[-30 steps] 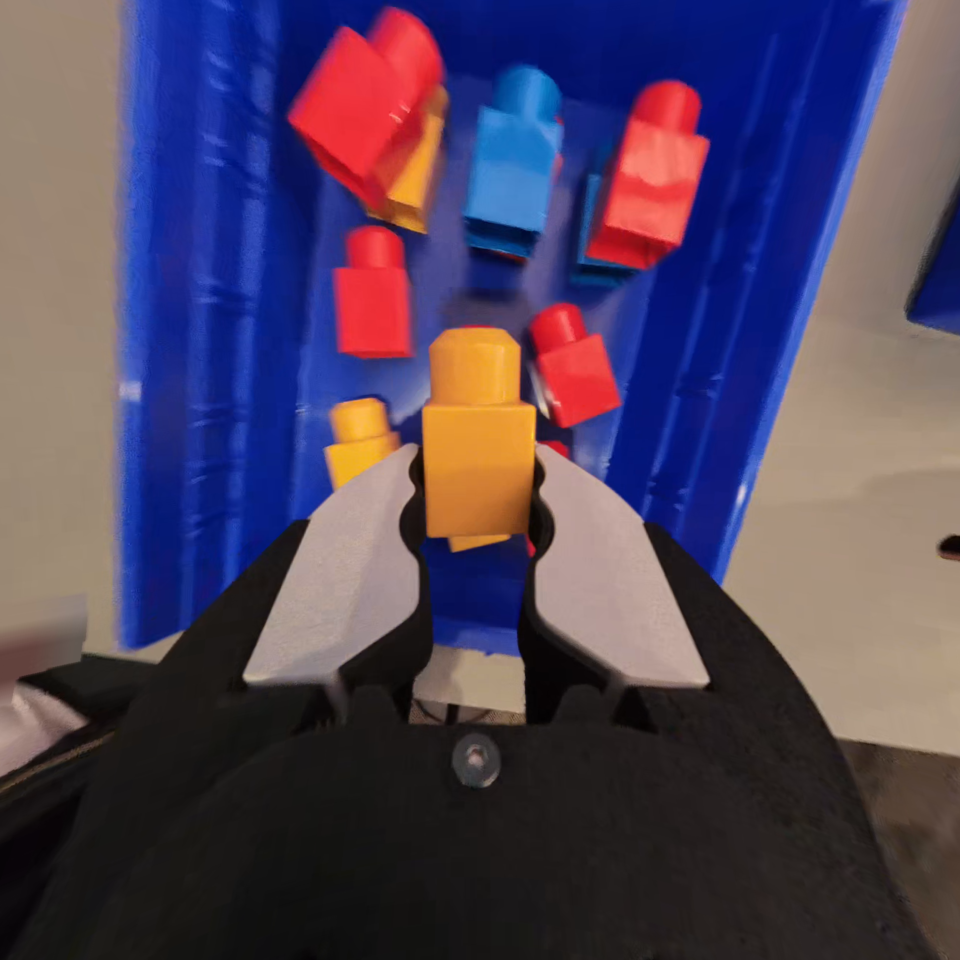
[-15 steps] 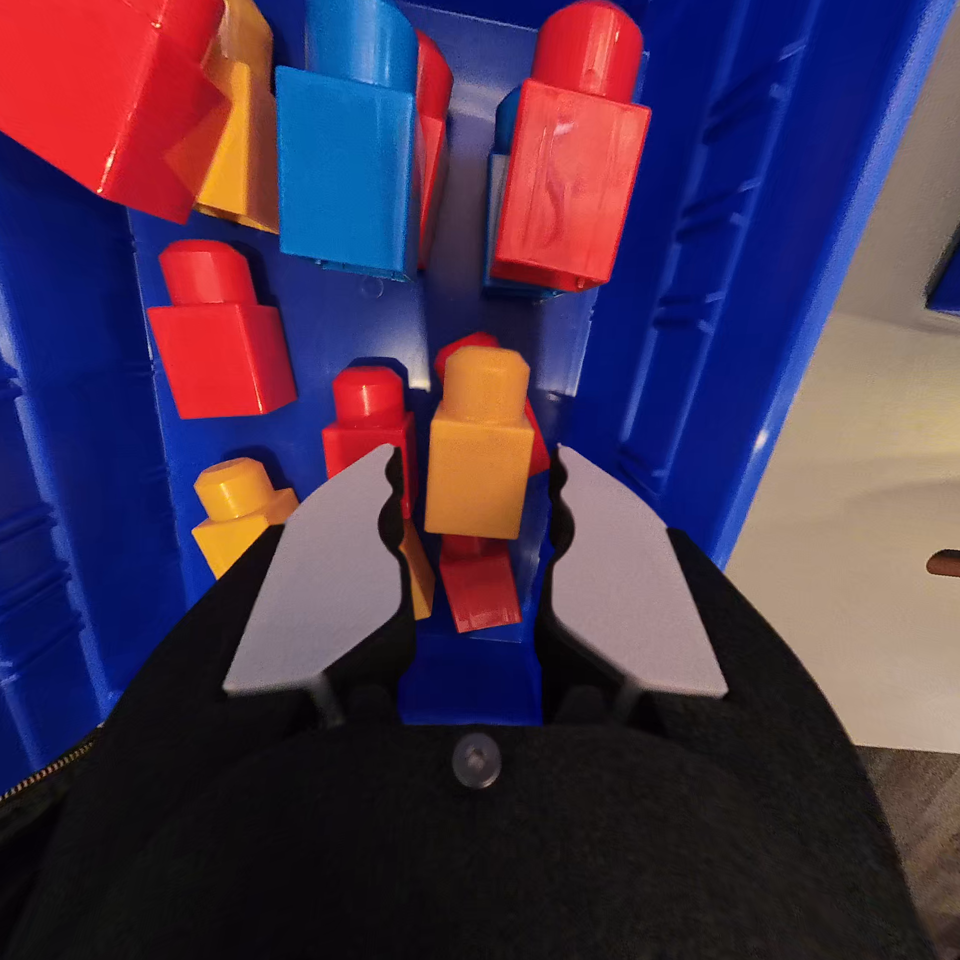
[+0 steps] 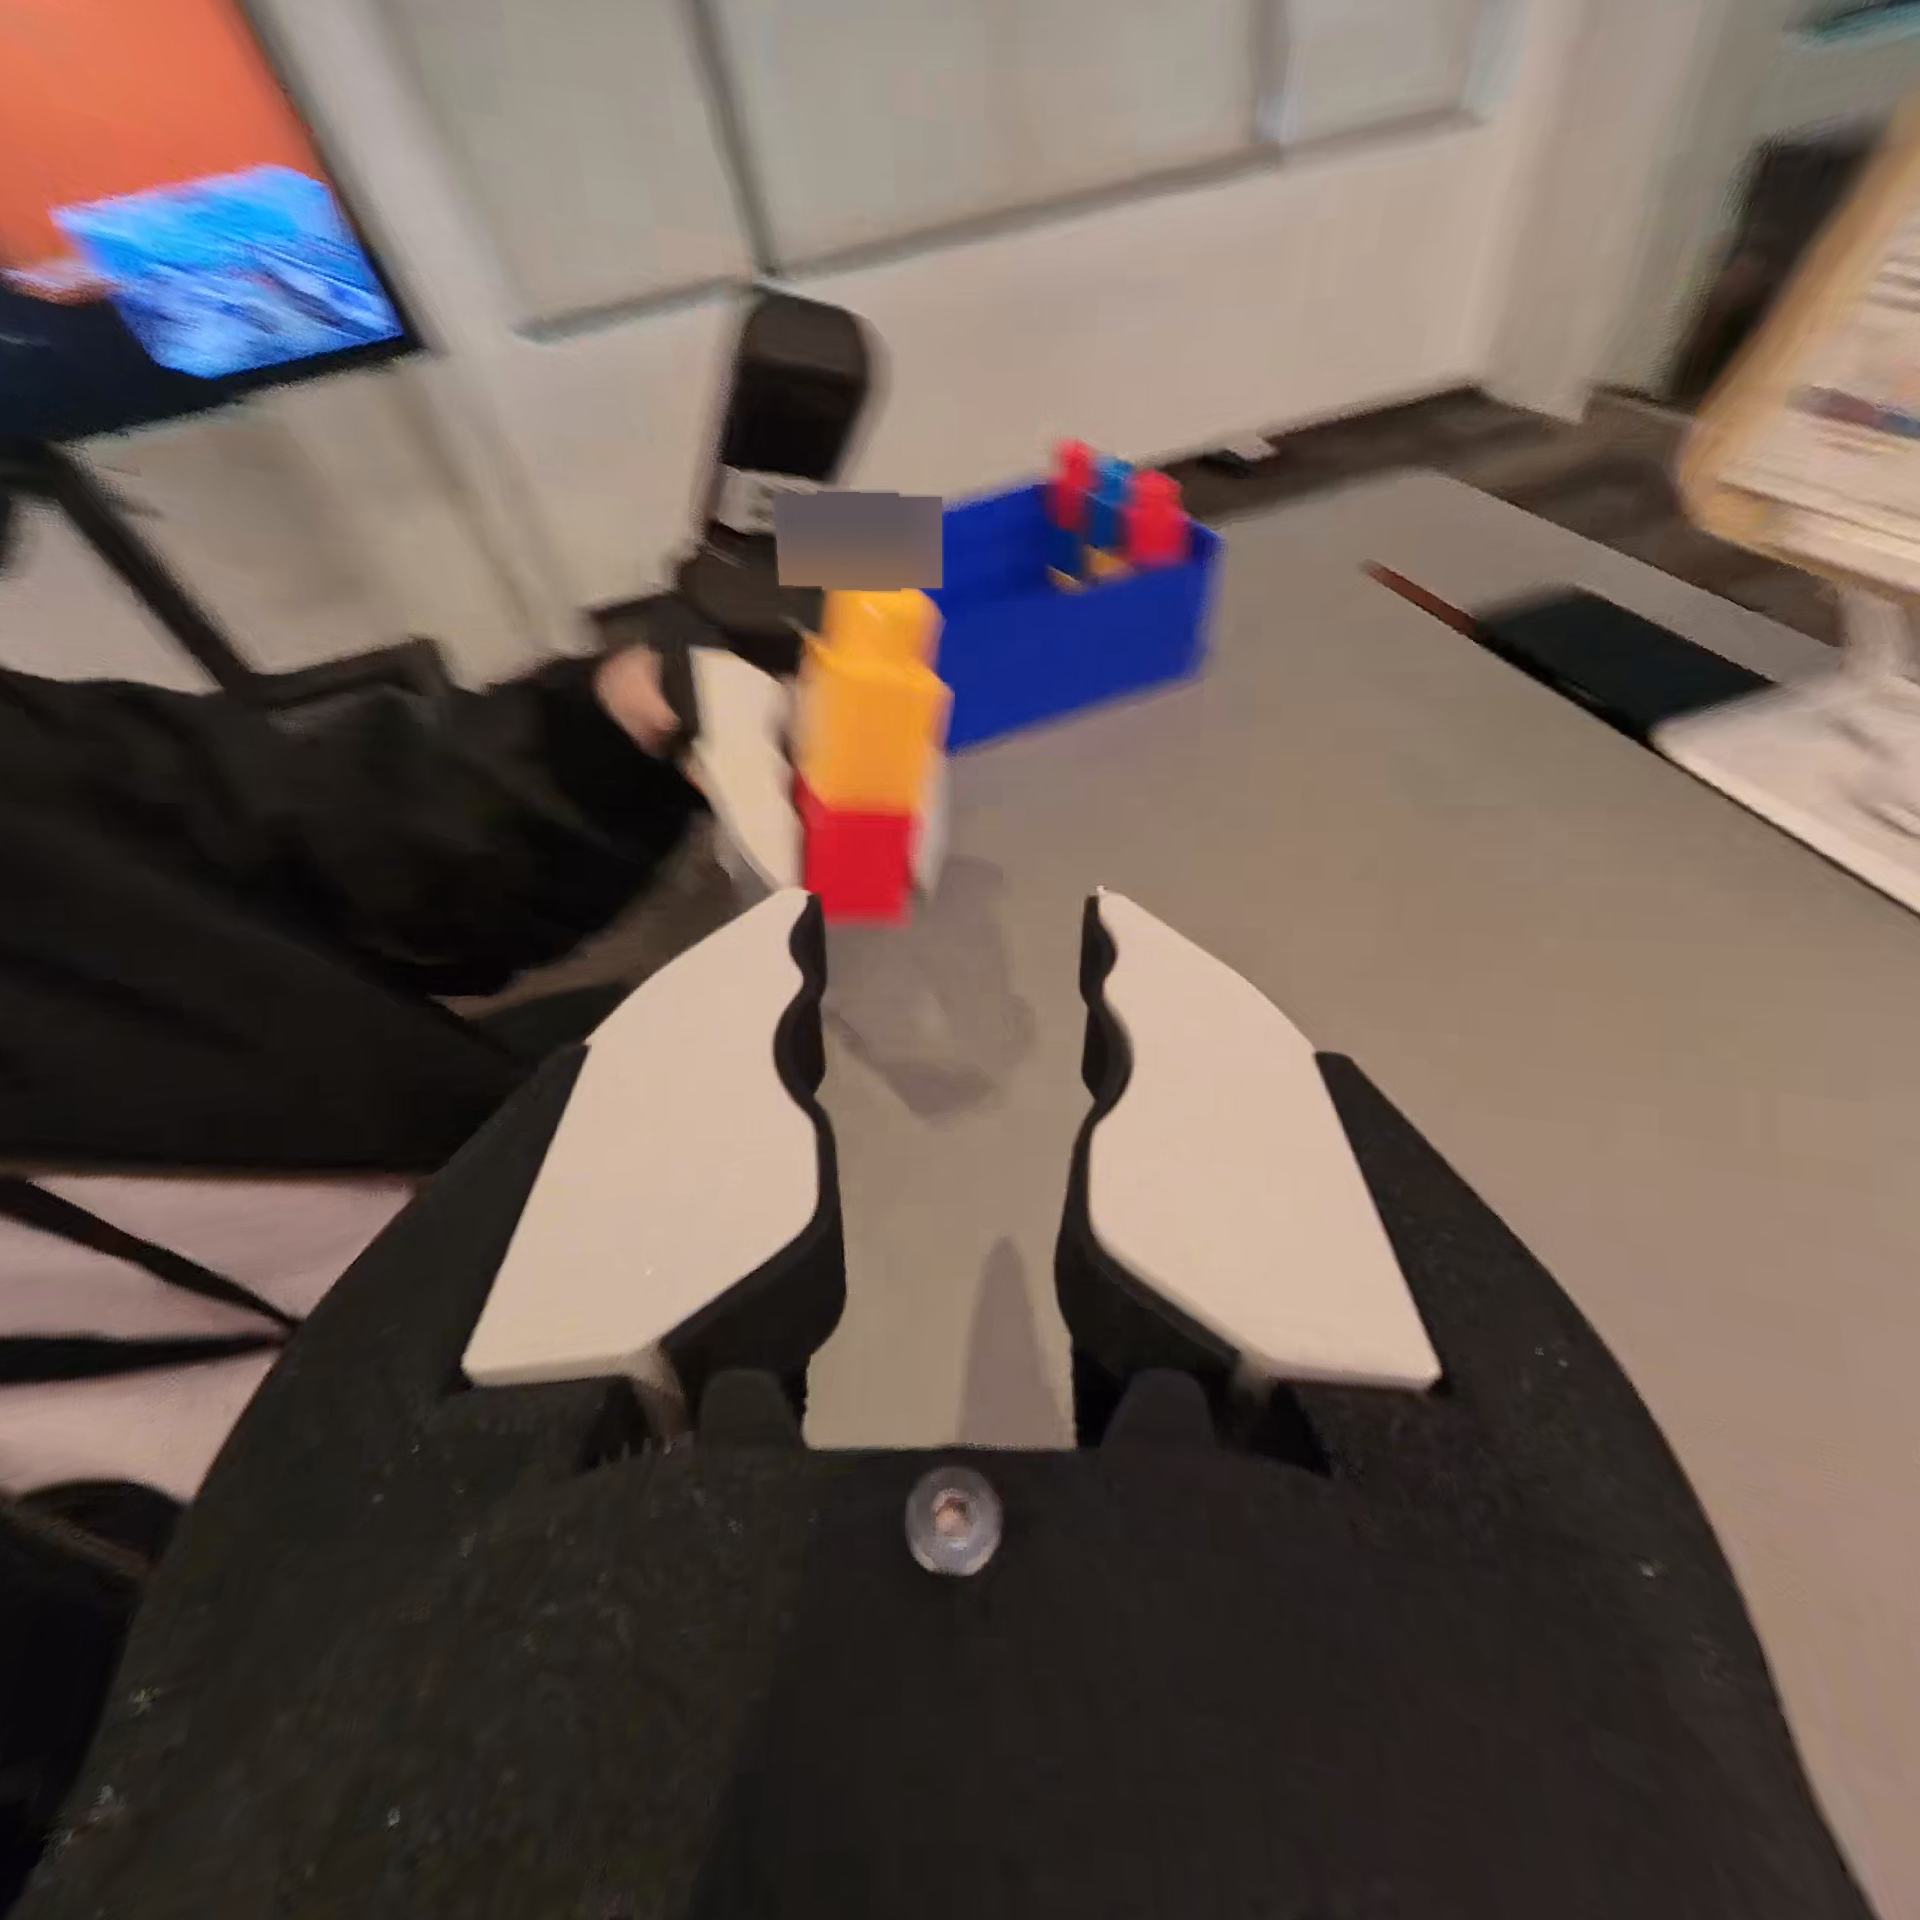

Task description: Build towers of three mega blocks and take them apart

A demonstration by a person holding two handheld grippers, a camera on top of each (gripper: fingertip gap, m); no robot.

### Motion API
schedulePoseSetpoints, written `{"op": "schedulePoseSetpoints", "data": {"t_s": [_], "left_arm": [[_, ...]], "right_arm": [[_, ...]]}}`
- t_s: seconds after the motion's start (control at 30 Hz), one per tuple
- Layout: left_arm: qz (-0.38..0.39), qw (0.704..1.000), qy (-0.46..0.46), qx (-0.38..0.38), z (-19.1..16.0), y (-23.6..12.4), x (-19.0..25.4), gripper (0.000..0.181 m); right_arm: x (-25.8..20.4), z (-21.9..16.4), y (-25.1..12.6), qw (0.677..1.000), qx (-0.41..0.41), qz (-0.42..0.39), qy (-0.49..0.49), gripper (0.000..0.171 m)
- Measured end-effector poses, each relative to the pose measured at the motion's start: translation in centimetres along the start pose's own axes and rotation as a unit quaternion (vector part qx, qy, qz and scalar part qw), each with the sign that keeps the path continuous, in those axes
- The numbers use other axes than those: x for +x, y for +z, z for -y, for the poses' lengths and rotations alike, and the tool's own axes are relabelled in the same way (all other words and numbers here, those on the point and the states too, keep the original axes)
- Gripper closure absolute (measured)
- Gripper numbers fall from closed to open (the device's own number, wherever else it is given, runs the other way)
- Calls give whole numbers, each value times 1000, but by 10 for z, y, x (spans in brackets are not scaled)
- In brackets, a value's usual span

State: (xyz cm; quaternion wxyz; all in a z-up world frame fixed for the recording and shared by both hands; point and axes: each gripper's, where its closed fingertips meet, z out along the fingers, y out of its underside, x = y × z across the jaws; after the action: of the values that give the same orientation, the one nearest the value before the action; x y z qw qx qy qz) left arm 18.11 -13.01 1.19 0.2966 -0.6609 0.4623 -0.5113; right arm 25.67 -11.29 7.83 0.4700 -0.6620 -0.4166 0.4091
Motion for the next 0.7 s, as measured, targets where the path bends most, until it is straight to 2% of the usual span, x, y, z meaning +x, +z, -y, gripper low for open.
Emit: {"op": "schedulePoseSetpoints", "data": {"t_s": [0.03, 0.1, 0.17, 0.23, 0.27, 0.3, 0.33, 0.43, 0.6, 0.67, 0.7], "left_arm": [[-13, 1000, -3, -6, -1, 6, 3, 145], [-18, 1000, -9, -9, -2, 11, 7, 145], [-19, 1000, -10, -18, -5, 11, 10, 145], [-18, 1000, -7, -20, -5, 8, 12, 145], [-11, 1000, -5, -26, -6, 7, 12, 145], [-5, 1000, 1, -31, -7, 5, 11, 145], [-5, 999, 7, -35, -8, 5, 13, 145], [6, 999, 25, -38, -8, 5, 13, 145], [-29, 1000, 5, 2, 4, 6, 17, 145], [-22, 999, 13, -20, -3, 12, 16, 145], [-19, 998, 28, -62, -18, 20, 15, 145]], "right_arm": [[-12, 1, 26, 1000, 12, 28, 1, 128], [-16, -8, 66, 999, -6, 35, 9, 121], [-16, -9, 88, 999, 3, 37, 11, 112], [-22, -10, 99, 997, -2, 68, 42, 112], [-27, -11, 102, 994, -11, 89, 56, 118], [-34, -11, 103, 991, -17, 119, 65, 132], [-38, -10, 103, 988, -22, 134, 69, 135], [-41, -9, 105, 989, -30, 135, 58, 135], [-39, 5, 105, 989, 5, 125, 72, 135], [-36, 12, 102, 990, 26, 117, 74, 135], [-34, 26, 95, 987, 67, 121, 87, 135]]}}
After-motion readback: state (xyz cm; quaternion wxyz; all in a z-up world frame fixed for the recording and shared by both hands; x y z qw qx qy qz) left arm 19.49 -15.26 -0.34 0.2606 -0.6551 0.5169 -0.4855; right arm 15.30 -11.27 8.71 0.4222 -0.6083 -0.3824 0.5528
